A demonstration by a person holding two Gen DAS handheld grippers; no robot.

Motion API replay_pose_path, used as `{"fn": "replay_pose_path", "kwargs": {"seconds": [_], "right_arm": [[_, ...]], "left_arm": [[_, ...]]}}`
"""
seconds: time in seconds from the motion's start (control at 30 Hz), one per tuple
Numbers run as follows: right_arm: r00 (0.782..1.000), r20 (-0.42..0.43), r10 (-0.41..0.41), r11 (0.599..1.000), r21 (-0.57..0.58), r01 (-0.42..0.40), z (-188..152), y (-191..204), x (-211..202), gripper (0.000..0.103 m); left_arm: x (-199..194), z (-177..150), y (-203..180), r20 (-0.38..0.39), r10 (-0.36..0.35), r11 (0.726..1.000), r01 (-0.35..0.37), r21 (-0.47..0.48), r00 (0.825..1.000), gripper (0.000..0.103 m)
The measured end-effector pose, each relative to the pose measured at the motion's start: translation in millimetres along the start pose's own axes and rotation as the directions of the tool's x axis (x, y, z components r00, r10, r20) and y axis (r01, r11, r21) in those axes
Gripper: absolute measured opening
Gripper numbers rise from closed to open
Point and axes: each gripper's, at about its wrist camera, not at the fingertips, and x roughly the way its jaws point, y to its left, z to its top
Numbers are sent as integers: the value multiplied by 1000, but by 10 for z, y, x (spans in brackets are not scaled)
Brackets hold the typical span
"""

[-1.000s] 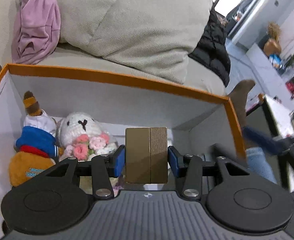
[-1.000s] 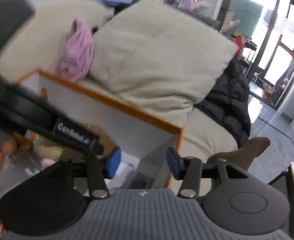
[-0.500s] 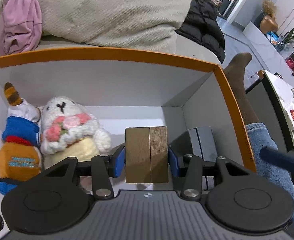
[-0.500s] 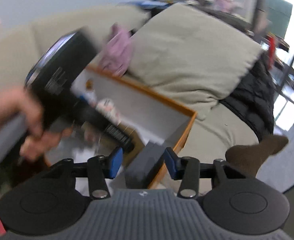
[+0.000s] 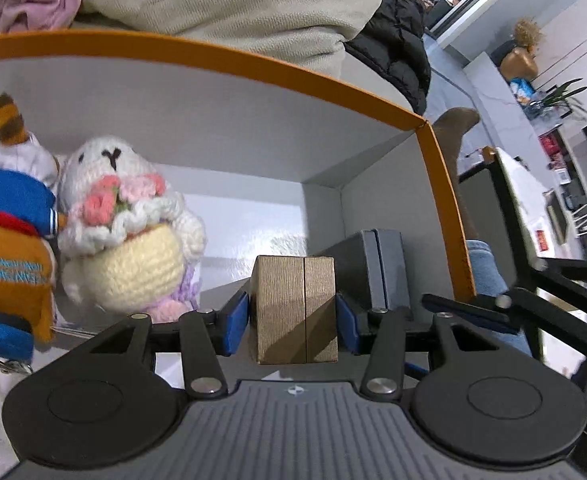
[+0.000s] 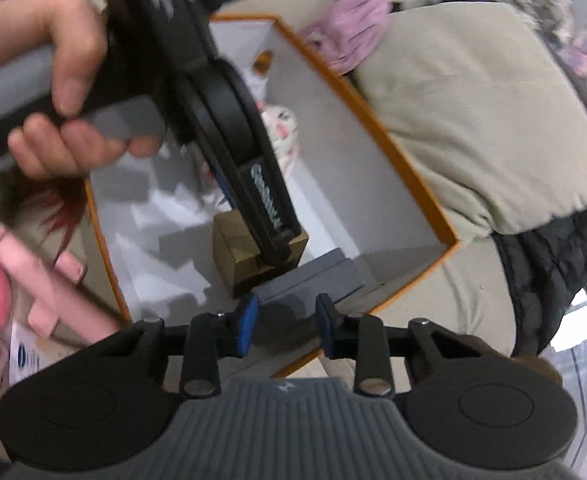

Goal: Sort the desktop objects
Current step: 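Lower the block and black case into the box and open both tools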

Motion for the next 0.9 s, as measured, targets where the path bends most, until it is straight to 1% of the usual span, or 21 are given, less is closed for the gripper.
{"fn": "replay_pose_path", "kwargs": {"seconds": [0.1, 0.17, 0.23, 0.3, 0.4, 0.43, 0.53, 0.57, 0.6, 0.67, 0.7, 0.77, 0.9], "right_arm": [[999, -52, -5, 998, -66, 1, 54, 24, 95, 33], [997, -74, -8, 997, -81, 2, 77, 23, 150, 35], [996, -85, -24, 996, -93, 16, 98, 22, 187, 39], [996, -89, -30, 996, -89, 23, 110, 7, 196, 39], [996, -90, -20, 996, -88, 12, 101, -13, 167, 39], [996, -88, -14, 996, -92, 6, 95, -12, 148, 39], [995, -94, -15, 994, -109, 4, 83, 8, 150, 39], [995, -96, -18, 994, -111, 7, 83, 10, 155, 39], [995, -99, -19, 994, -109, 9, 83, 8, 163, 39], [995, -101, -18, 995, -101, 8, 78, -4, 172, 39], [995, -101, -19, 995, -101, 9, 73, -8, 172, 39], [995, -100, -20, 995, -103, 9, 64, -18, 167, 37], [995, -98, -33, 994, -107, 23, 15, 12, 153, 35]], "left_arm": [[9, -1, 41, -2, -45, 999, 45, -14, 999, 55], [34, 27, 52, -6, -75, 996, 75, -38, 997, 55], [52, 66, 44, 6, -79, 995, 79, -59, 997, 55], [59, 90, 28, 17, -70, 996, 71, -60, 997, 55], [-4, 70, 27, 4, -86, 995, 86, -50, 996, 55], [-33, 60, 14, -7, -69, 997, 68, -31, 998, 55], [-57, 28, -48, -62, 31, 999, -29, 43, 998, 54], [-51, 14, -59, -75, 53, 997, -48, 61, 996, 51], [-46, 5, -71, -81, 56, 996, -50, 71, 995, 49], [-36, 0, -105, -101, 38, 996, -29, 90, 994, 41], [-27, 4, -124, -106, 33, 995, -23, 94, 994, 41], [-5, 19, -155, -103, 13, 995, -2, 102, 995, 33], [41, 84, -181, -73, 7, 996, 0, 93, 997, 33]]}}
